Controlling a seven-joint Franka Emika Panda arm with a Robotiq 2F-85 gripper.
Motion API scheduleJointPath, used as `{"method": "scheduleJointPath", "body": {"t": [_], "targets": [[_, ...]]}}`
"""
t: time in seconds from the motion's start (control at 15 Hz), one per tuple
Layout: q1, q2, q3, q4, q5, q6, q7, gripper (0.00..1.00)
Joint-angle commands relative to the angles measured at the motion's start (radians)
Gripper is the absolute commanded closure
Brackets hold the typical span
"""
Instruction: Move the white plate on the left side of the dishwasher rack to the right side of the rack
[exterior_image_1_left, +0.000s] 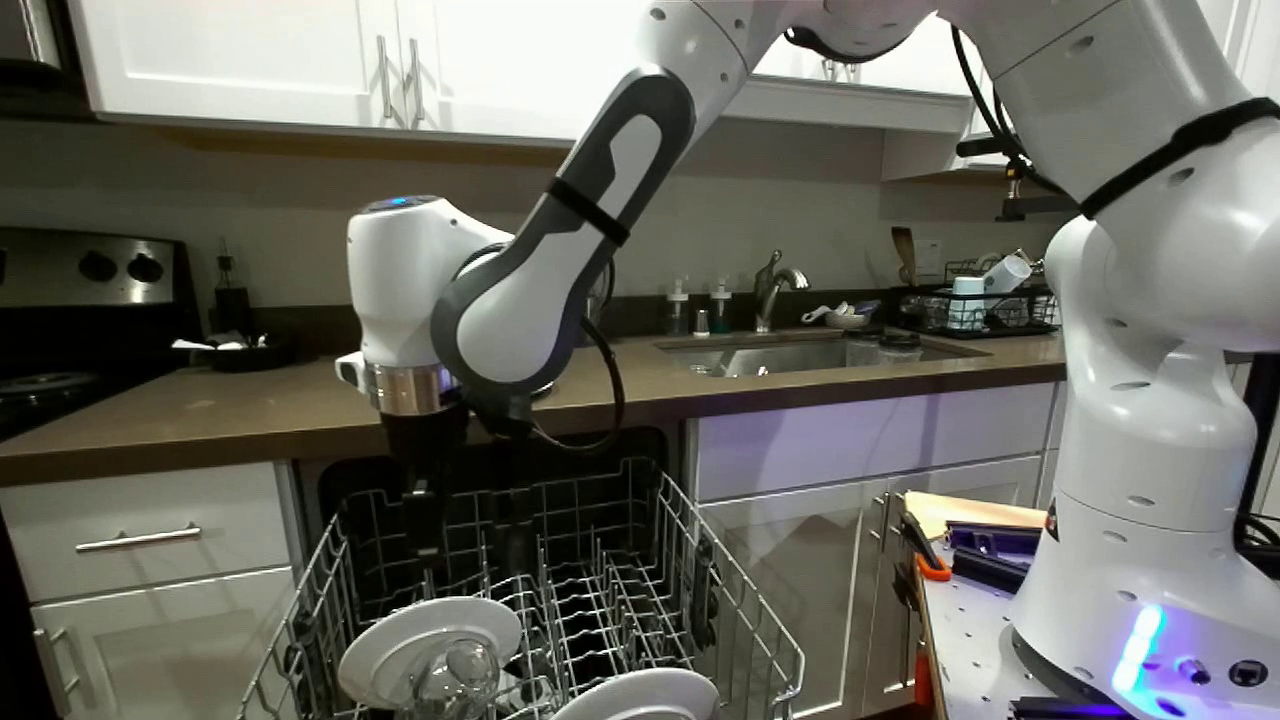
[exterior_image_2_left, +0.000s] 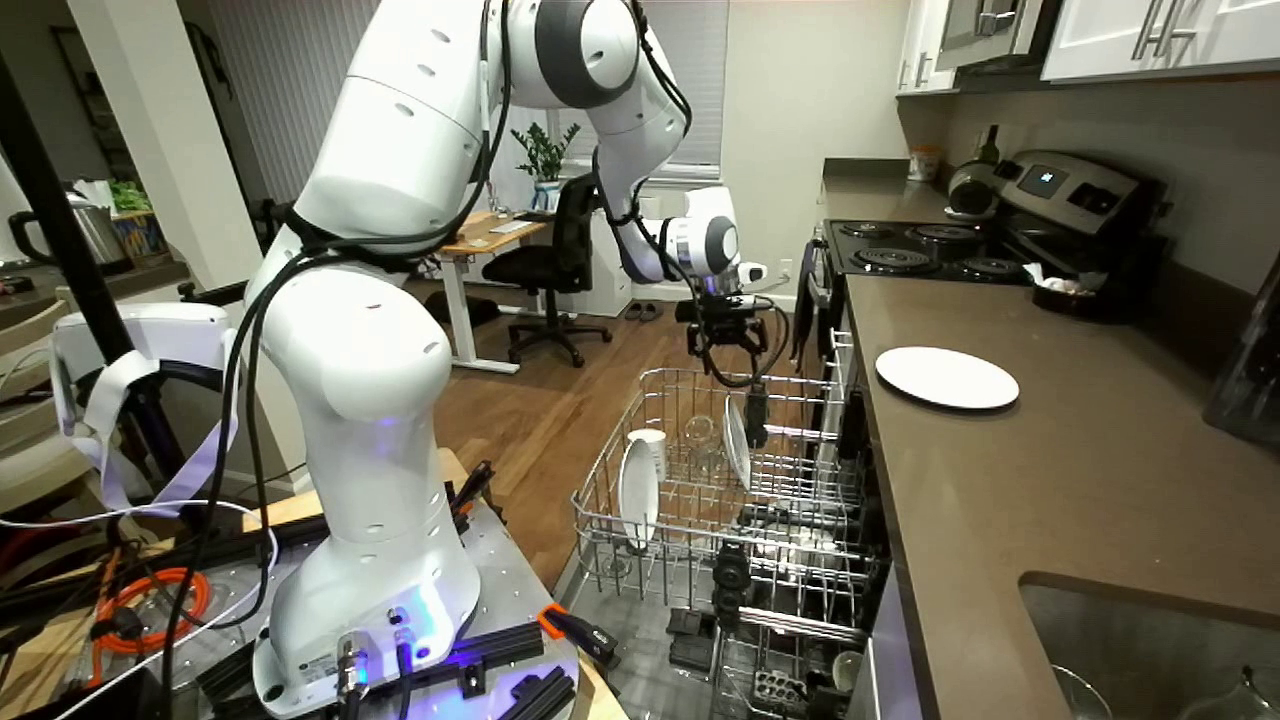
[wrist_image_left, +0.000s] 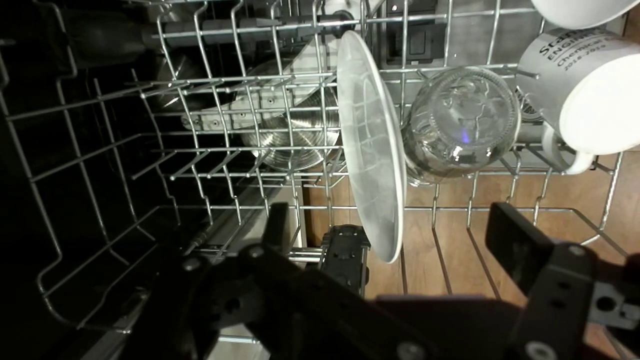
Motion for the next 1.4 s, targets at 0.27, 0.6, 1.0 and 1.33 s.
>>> {"method": "scheduleJointPath", "body": {"t": [0.27,0.6,1.0,1.33], "targets": [[0.018,0.068,0.0,-0.003,0.015,0.102,-0.032,0.0],[0.027,0.168,-0.012,0.041,0.007,0.169,-0.057,0.0],[-0.026,0.276,0.026,0.192,0.061,0.1,-0.167,0.0],[-0.053,0.343,0.044,0.324,0.104,-0.01,-0.257,0.29]]}}
